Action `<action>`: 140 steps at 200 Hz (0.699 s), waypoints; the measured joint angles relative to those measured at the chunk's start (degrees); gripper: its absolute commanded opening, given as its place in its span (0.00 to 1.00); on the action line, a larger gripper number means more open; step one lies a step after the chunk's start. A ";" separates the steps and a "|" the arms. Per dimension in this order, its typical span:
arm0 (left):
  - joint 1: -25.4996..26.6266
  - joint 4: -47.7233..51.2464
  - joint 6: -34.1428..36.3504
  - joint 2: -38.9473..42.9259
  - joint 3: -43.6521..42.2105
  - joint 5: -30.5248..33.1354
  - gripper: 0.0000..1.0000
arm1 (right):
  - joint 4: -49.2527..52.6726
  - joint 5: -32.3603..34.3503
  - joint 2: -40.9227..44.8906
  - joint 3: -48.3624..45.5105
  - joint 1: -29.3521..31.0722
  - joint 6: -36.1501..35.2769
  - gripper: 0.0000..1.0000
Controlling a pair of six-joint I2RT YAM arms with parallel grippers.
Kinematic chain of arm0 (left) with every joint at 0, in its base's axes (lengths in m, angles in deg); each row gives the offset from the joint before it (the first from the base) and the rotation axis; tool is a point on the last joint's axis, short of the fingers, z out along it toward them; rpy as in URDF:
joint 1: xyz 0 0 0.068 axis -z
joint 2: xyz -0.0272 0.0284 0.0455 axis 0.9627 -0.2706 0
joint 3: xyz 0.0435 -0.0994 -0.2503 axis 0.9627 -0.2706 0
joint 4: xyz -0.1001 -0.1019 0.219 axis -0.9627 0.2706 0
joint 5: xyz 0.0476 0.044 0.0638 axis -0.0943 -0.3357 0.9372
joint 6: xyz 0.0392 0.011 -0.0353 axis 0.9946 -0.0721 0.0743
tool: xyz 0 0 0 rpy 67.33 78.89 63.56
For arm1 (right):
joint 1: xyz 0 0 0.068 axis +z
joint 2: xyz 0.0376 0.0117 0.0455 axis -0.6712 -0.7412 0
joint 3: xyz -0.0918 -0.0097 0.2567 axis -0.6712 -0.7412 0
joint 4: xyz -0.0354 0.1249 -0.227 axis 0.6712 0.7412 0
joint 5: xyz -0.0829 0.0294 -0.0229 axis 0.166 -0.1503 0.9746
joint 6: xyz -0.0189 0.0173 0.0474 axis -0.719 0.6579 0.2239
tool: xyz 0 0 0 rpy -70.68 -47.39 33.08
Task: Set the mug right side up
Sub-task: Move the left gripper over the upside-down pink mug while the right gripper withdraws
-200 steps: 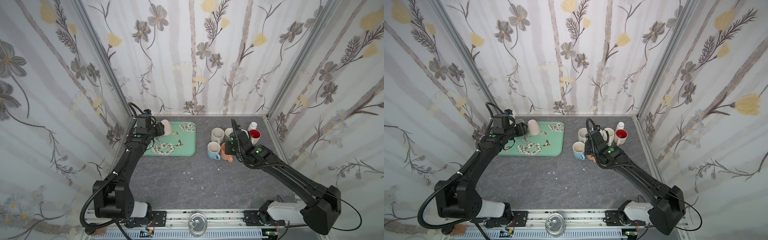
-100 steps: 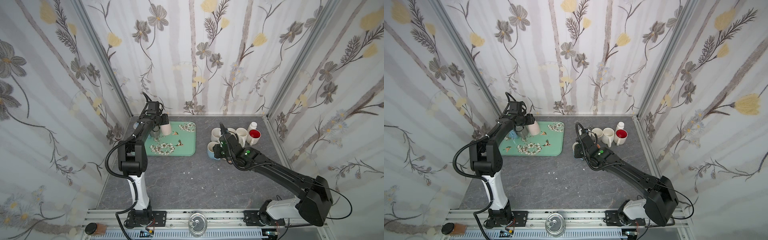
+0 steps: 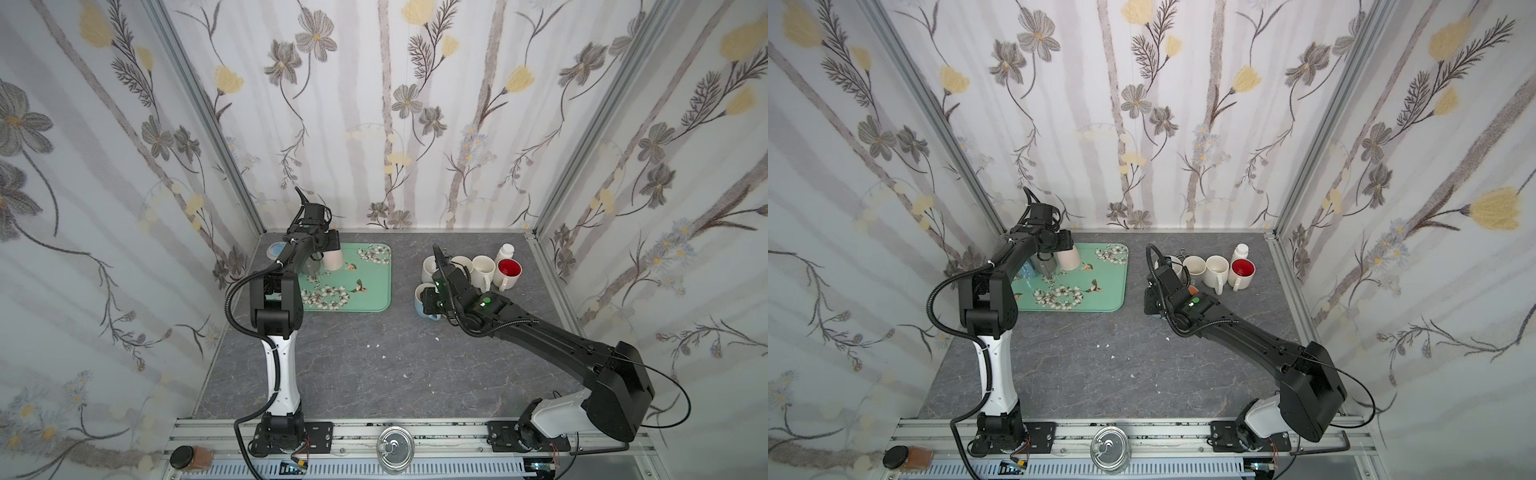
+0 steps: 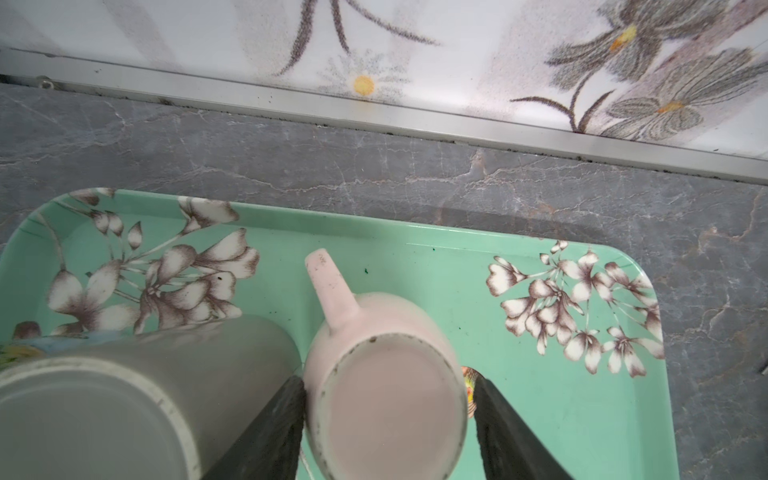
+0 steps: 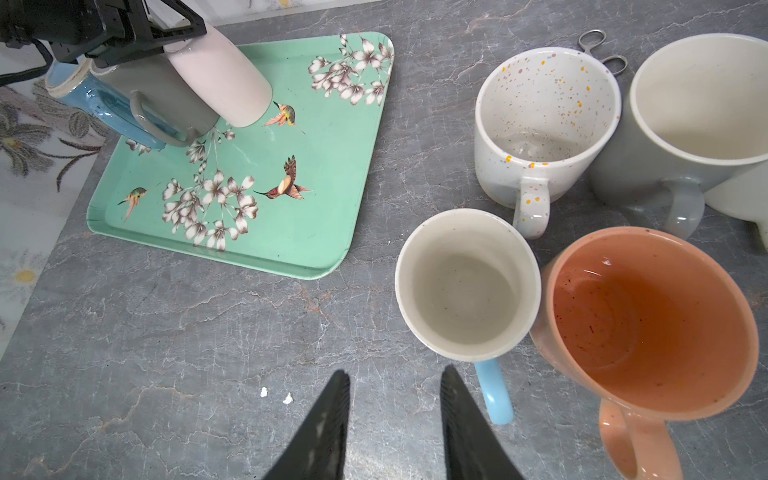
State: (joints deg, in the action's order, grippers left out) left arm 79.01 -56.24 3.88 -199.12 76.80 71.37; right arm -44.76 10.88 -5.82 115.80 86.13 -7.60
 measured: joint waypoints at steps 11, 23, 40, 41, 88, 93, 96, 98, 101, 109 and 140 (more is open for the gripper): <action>0.26 -0.04 0.04 -0.26 0.11 -0.07 0.60 | -0.11 -0.24 -0.07 0.00 0.00 -0.35 0.37; 0.83 -0.09 0.44 -0.33 0.22 -0.33 0.60 | -0.31 -0.42 -0.09 0.00 0.00 -0.37 0.37; 1.90 -0.24 0.90 -0.35 0.20 -0.66 0.58 | -0.50 -0.46 -0.09 -0.13 0.00 -0.37 0.37; 1.95 -0.24 0.90 -0.35 0.20 -0.68 0.58 | -0.50 -0.50 -0.09 -0.15 0.00 -0.37 0.37; 5.35 -3.02 1.84 0.07 -1.99 -0.31 0.53 | -1.27 -1.97 0.11 -1.14 0.00 -0.33 0.37; 5.79 -3.56 2.08 0.37 -2.64 -0.09 0.54 | -1.31 -2.10 0.20 -1.29 0.00 -0.33 0.37; 6.01 -3.80 2.25 0.59 -3.06 0.11 0.54 | -1.31 -2.27 0.26 -1.36 0.00 -0.33 0.37; 6.21 -3.96 2.34 0.79 -3.41 0.20 0.54 | -1.33 -2.45 0.28 -1.42 0.00 -0.33 0.37; 6.49 -4.22 2.45 1.07 -3.91 0.35 0.54 | -1.33 -2.71 0.37 -1.49 0.00 -0.31 0.38; 7.30 -4.81 2.64 2.10 -5.51 0.59 0.54 | -1.36 -2.75 0.52 -1.68 0.00 -0.31 0.38; 11.54 -5.81 3.52 7.61 -13.29 -0.59 0.54 | -1.49 -2.80 1.03 -1.90 -0.48 -0.13 0.39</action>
State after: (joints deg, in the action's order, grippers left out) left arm 90.55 -62.06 7.40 -191.51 63.51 70.78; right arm -46.25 8.08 -4.79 113.90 85.65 -7.73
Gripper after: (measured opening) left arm 0.556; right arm 0.385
